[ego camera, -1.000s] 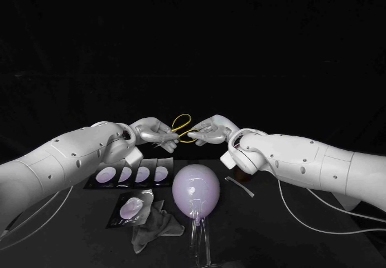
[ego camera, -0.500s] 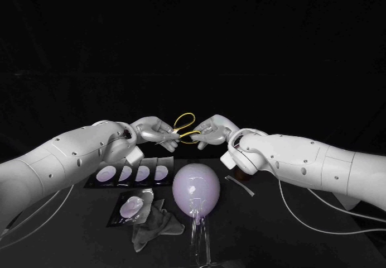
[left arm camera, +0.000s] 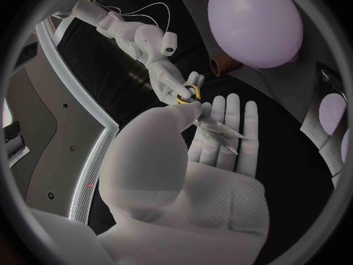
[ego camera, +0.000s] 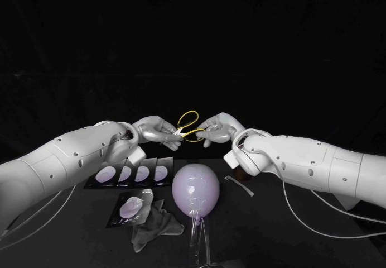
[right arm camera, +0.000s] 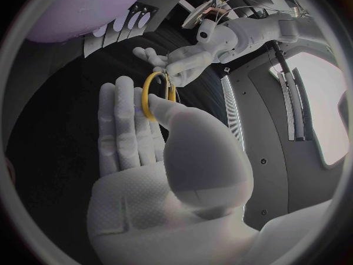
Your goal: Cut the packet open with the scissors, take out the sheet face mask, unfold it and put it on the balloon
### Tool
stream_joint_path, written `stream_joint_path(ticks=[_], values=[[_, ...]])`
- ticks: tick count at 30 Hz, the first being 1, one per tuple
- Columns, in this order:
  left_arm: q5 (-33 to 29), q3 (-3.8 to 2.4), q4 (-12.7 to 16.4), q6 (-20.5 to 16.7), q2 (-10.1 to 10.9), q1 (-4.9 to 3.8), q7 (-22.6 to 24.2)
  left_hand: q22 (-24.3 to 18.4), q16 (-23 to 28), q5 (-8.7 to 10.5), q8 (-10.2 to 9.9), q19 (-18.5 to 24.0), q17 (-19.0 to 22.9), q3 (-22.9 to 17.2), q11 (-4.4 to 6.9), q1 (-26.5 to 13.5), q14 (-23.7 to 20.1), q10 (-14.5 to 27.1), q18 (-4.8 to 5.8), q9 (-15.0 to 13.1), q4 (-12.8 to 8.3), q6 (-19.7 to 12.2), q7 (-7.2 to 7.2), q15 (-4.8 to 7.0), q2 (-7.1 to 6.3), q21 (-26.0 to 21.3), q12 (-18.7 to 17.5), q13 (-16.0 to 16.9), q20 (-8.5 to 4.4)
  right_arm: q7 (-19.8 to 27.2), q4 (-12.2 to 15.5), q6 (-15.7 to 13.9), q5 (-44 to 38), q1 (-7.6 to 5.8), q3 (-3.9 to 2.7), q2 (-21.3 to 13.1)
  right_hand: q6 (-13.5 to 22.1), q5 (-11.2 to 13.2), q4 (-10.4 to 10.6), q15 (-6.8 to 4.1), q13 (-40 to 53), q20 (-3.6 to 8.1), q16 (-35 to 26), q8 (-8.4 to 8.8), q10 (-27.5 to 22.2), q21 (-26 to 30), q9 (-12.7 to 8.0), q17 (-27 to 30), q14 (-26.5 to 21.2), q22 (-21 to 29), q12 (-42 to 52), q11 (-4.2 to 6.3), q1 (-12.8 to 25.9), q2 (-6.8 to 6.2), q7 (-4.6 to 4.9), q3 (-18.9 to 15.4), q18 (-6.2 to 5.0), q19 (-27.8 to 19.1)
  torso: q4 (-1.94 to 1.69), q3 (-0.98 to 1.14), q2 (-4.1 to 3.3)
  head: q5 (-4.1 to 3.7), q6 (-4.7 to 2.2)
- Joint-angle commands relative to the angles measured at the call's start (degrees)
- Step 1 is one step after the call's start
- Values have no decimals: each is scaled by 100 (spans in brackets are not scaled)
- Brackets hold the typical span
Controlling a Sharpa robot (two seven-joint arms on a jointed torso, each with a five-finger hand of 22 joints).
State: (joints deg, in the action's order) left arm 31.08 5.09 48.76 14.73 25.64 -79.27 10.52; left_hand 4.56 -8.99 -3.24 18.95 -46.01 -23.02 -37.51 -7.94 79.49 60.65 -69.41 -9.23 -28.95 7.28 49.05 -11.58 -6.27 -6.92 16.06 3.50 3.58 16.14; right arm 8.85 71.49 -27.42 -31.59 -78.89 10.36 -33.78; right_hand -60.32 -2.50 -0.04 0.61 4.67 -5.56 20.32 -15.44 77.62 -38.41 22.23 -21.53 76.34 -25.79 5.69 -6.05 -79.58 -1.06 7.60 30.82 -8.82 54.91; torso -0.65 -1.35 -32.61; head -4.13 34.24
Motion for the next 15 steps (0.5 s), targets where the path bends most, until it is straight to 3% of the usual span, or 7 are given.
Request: stream_joint_path(ticks=[1,5,8,10,11,13,15], values=[[138,-2,-26,-492,18,-10,28,-71,141,38,-182,207,44,312,-135,-349,-263,360,48,93,159,-234,-96,-106,-476,-150,-32,-20,54,-262,-36,-70,-103,-20,-6,-64,30,-27,-226,-64,17,-5,8,-30,516,-48,34,-30,52,-34,-27,308,61,5,-27,215,-86,-55,-5,-5,4,-19,2],[215,-1,-57,-778,17,-10,76,-162,512,43,-519,1464,202,870,-305,-605,-946,1052,382,272,392,-692,-130,-340,-784,-755,-5,-8,67,-635,-105,288,-809,-50,-7,-124,32,-27,-291,-72,27,-4,1,-47,542,-139,77,-87,58,-109,-50,313,97,-3,-31,250,-96,-86,0,-10,3,-30,-8],[243,-1,-102,-962,25,-10,125,-165,552,45,-612,1710,277,1169,-415,-610,-1229,1359,475,327,466,-829,-98,-444,-791,-863,0,-8,64,-816,-115,547,-1333,-66,-7,-199,27,-26,-313,-75,33,-5,2,-57,561,-181,98,-116,71,-144,-57,317,122,-8,-34,259,-98,-102,-2,-12,-5,-22,-40],[253,-1,-143,-1085,39,-10,164,-159,530,35,-692,1751,384,1773,-563,-527,-1635,1781,520,379,564,-948,-23,-581,-695,-895,22,-6,60,-902,-111,683,-1722,-79,-7,-251,24,-27,-334,-81,37,-4,2,-62,573,-211,111,-135,78,-168,-62,322,132,-15,-39,266,-103,-108,-7,-9,-9,-35,-40],[250,-1,-161,-1117,45,-10,176,-150,447,1,-712,1795,451,2926,-653,-49,-1723,1861,562,424,719,-934,-7,-528,-360,-932,80,36,129,-927,-110,722,-1859,-84,-7,-268,24,-27,-346,-83,39,-4,1,-65,578,-228,120,-148,81,-183,-67,323,138,-16,-40,272,-105,-116,-3,-8,-6,-42,-31],[190,-2,-212,-1195,70,-9,209,-157,499,65,-746,1837,572,3679,-606,295,-1938,1909,552,471,996,-951,-3,-627,-200,-962,63,19,104,-1000,-119,820,-2224,-102,-7,-316,21,-26,-353,-84,41,-4,1,-68,583,-242,127,-158,85,-195,-70,325,147,-20,-41,273,-106,-122,-2,-9,-4,-53,-22],[95,-5,-245,-1258,107,-9,235,-157,514,44,-760,1841,607,3872,-607,247,-1995,1933,549,489,963,-963,-39,-626,-115,-967,53,14,66,-1059,-135,869,-2484,-123,-7,-357,16,-27,-360,-86,45,-4,3,-73,595,-261,137,-173,93,-211,-72,328,160,-24,-45,273,-108,-128,0,-9,-3,-69,-12]])
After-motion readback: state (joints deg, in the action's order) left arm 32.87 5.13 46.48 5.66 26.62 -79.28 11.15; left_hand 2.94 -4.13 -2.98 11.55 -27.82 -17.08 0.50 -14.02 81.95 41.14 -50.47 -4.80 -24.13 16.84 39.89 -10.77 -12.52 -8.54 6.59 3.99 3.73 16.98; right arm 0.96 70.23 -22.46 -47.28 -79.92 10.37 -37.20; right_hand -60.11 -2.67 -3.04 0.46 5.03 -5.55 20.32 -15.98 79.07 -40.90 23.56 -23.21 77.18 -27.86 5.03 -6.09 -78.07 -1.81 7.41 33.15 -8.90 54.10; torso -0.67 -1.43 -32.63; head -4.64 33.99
